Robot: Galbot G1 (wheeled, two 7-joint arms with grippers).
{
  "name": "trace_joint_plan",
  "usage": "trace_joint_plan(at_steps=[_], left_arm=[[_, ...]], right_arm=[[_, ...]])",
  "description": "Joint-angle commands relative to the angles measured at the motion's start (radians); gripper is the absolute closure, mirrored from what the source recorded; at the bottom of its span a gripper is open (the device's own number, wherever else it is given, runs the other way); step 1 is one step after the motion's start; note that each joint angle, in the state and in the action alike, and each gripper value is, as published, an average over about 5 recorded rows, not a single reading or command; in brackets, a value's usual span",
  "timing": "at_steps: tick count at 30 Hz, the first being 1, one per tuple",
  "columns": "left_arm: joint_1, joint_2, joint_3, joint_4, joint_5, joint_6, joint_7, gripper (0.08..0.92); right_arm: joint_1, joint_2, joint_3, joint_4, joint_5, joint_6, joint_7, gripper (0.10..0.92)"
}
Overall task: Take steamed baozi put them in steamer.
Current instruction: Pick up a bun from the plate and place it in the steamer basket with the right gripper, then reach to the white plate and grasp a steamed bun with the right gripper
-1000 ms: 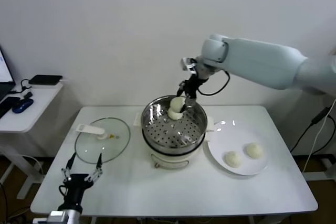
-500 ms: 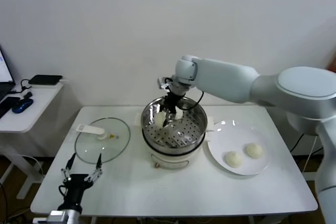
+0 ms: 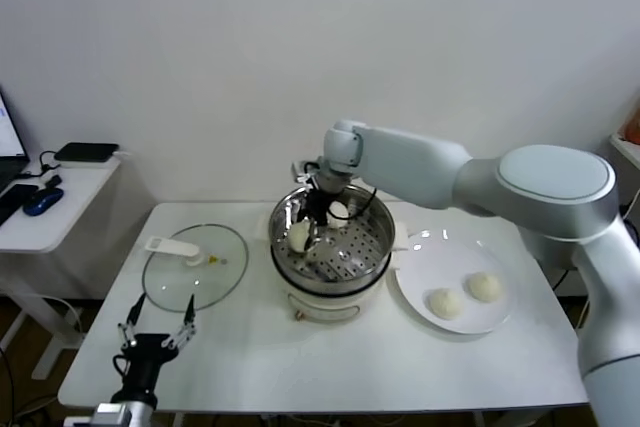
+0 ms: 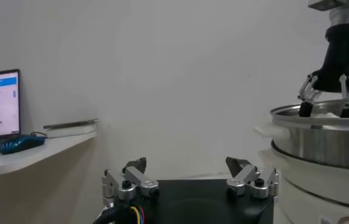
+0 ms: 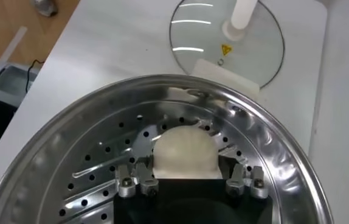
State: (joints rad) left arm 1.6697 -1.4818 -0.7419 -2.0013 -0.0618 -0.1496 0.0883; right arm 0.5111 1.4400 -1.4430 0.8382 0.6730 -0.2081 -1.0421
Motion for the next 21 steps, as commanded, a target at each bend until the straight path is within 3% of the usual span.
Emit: trace_joint_plan(at_steps=[1,7,12,21], left_arm=[[0.001,-0.002,0.001,0.001,0.001,-0.001,0.0,0.177],[0.0,-0.004,0.003,0.002,0.001,-0.001,0.0,0.177],[0.0,-0.004,0.002,0.001,0.001,-0.001,0.0,0.177],[0.002,-0.005,0.005,0.001,0.001,-0.001,0.0,0.177]], right_arm=[[-0.017,0.015,0.006,-0.019,-0.012,0.002,0.001,0.294],[-0.019,0.015,0.01,-0.018,-0.011,0.005,0.007,0.212],[0.0,-0.008,0.011,0.007,-0.005,0.012,0.006,0.203],[0.214,-0.195,-0.076,0.231,0.098,0.012,-0.041,0.203]])
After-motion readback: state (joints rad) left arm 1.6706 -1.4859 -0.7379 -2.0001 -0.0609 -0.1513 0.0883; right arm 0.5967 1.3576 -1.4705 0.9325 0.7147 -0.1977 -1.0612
